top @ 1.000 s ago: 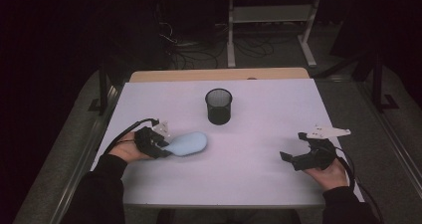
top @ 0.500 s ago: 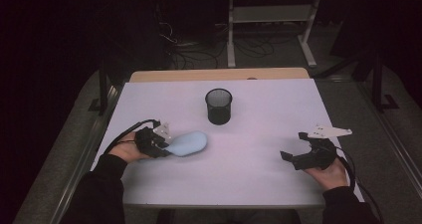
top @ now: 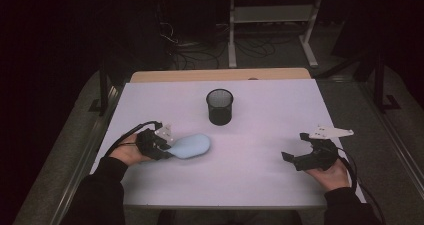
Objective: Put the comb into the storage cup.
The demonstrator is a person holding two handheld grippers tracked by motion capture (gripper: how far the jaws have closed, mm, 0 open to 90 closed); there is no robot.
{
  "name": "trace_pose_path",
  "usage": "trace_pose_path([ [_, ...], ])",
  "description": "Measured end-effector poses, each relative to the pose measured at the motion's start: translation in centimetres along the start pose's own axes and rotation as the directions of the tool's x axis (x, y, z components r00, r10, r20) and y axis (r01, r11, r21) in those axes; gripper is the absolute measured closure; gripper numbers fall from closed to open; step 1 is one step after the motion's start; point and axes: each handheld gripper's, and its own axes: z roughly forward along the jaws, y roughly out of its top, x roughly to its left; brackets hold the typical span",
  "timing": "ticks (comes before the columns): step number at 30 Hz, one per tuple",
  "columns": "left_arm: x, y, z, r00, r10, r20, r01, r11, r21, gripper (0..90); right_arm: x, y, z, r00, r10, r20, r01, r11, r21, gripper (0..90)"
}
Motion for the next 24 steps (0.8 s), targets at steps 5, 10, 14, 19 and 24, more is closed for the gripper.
trace_pose_path([
  [5,0.0,-0.1,-0.2,0.9999,-0.002,-0.011,0.002,1.0000,-0.009,70.9,0.0,0.0,0.0,1.0000,0.000,0.000,0.000,1.000,0.000,0.0],
  [10,-0.1,-0.1,-0.6,0.9998,0.008,-0.020,-0.008,0.9997,-0.022,70.8,0.0,0.0,0.0,1.0000,0.000,0.000,0.000,1.000,-0.001,0.0],
  [14,-0.2,0.1,-1.1,0.9998,0.004,-0.021,-0.005,0.9990,-0.045,70.8,0.0,0.0,0.0,1.0000,0.000,-0.002,0.000,1.000,-0.001,0.0],
  [19,0.0,0.3,-2.0,0.9995,0.002,-0.033,-0.005,0.9979,-0.064,70.8,0.0,0.0,0.0,1.0000,0.001,-0.001,-0.001,1.000,-0.001,0.0],
  [24,0.0,0.7,-3.1,0.9984,0.007,-0.057,-0.012,0.9967,-0.080,70.8,0.0,0.0,0.0,1.0000,0.000,-0.003,0.000,1.000,0.001,0.0],
])
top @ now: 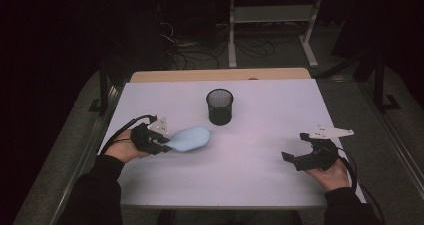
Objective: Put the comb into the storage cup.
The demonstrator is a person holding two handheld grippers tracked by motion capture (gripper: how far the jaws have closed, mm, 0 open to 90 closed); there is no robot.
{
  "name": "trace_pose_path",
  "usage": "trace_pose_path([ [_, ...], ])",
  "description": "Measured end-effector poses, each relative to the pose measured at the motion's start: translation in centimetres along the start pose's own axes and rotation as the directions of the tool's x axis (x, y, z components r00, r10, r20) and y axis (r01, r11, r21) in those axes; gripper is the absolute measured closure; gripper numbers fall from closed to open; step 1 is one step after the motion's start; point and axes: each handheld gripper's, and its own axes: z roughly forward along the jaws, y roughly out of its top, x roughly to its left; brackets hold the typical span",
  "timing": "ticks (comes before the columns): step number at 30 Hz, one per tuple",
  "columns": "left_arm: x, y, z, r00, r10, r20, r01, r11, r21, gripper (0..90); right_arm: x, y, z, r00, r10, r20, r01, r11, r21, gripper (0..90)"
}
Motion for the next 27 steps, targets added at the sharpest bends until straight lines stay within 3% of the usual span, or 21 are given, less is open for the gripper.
trace_pose_path([
  [27,0.2,3.2,-3.5,0.9984,0.041,-0.038,-0.044,0.9950,-0.089,70.7,0.0,0.0,-0.1,1.0000,0.000,-0.004,0.000,1.000,-0.003,0.0],
])
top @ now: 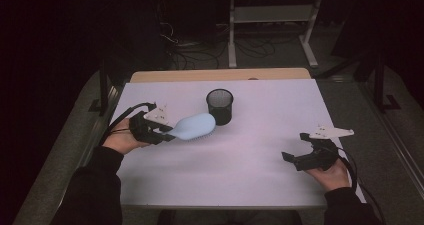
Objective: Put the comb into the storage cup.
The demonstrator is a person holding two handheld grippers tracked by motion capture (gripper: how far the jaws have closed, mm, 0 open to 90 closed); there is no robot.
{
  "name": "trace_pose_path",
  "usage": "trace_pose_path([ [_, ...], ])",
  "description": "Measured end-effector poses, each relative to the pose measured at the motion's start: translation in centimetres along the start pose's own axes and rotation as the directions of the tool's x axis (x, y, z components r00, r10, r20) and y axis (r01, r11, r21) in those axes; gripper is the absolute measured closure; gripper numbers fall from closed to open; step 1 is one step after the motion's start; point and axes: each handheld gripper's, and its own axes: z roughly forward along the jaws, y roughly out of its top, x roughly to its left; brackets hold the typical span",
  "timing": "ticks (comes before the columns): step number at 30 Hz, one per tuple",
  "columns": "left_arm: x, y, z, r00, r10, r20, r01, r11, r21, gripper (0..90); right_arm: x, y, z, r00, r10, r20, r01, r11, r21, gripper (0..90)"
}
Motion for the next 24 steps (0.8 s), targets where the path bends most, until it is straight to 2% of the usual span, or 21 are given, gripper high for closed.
trace_pose_path([
  [9,0.0,1.6,-0.5,0.9996,0.028,-0.001,-0.028,0.9996,-0.008,70.7,0.0,0.0,0.0,1.0000,-0.002,0.000,0.002,1.000,0.000,0.0],
  [16,-0.3,2.7,-0.8,0.9989,0.047,0.005,-0.046,0.9983,-0.035,70.7,0.0,0.0,-0.1,1.0000,-0.003,-0.001,0.003,1.000,-0.002,0.0],
  [24,-0.4,3.9,-1.3,0.9976,0.068,-0.011,-0.068,0.9965,-0.049,70.7,0.0,0.0,-0.2,1.0000,0.000,0.001,0.000,1.000,-0.005,0.0],
])
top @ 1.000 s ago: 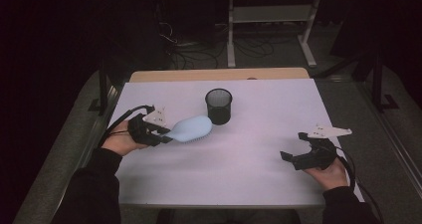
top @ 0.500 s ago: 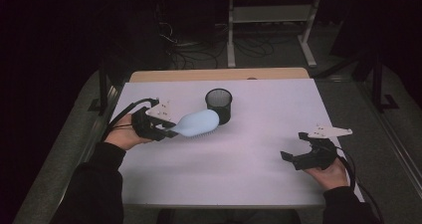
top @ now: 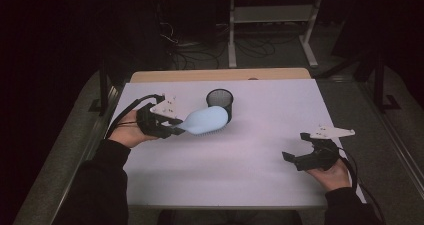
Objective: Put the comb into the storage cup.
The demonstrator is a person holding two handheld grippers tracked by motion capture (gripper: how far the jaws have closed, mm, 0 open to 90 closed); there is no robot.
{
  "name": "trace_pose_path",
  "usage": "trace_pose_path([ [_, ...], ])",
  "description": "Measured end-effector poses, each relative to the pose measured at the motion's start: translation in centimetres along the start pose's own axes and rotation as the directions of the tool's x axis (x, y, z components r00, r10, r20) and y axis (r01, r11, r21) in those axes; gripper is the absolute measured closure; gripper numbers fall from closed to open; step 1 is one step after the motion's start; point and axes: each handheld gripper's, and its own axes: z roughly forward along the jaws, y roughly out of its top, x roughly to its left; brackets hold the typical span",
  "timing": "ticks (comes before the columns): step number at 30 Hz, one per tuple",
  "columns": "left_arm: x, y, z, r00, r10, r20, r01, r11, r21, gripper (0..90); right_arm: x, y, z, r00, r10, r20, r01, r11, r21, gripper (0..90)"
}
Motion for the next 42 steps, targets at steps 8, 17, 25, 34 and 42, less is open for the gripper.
trace_pose_path([
  [8,0.1,1.1,-0.2,1.0000,0.004,-0.009,-0.004,0.9997,-0.025,70.7,-0.1,0.2,-0.1,1.0000,0.002,0.004,-0.002,1.000,-0.004,0.0],
  [17,-0.1,2.9,-0.3,0.9995,0.027,-0.016,-0.027,0.9986,-0.046,70.7,0.0,1.5,-0.3,0.9998,0.003,-0.018,-0.003,1.000,-0.019,0.0],
  [25,-0.2,3.9,-0.7,0.9987,0.037,-0.034,-0.039,0.9974,-0.060,70.7,1.0,4.1,-0.9,0.9980,-0.040,-0.050,0.038,0.999,-0.032,0.0],
  [34,-0.3,4.0,-1.4,0.9978,0.031,-0.059,-0.036,0.9953,-0.090,70.7,1.7,6.7,-1.1,0.9946,-0.078,-0.069,0.076,0.996,-0.040,0.0],
  [42,-0.4,4.3,-1.6,0.9970,0.025,-0.074,-0.034,0.9916,-0.125,70.7,2.4,8.4,-0.4,0.9899,-0.105,-0.095,0.103,0.994,-0.026,0.0],
])
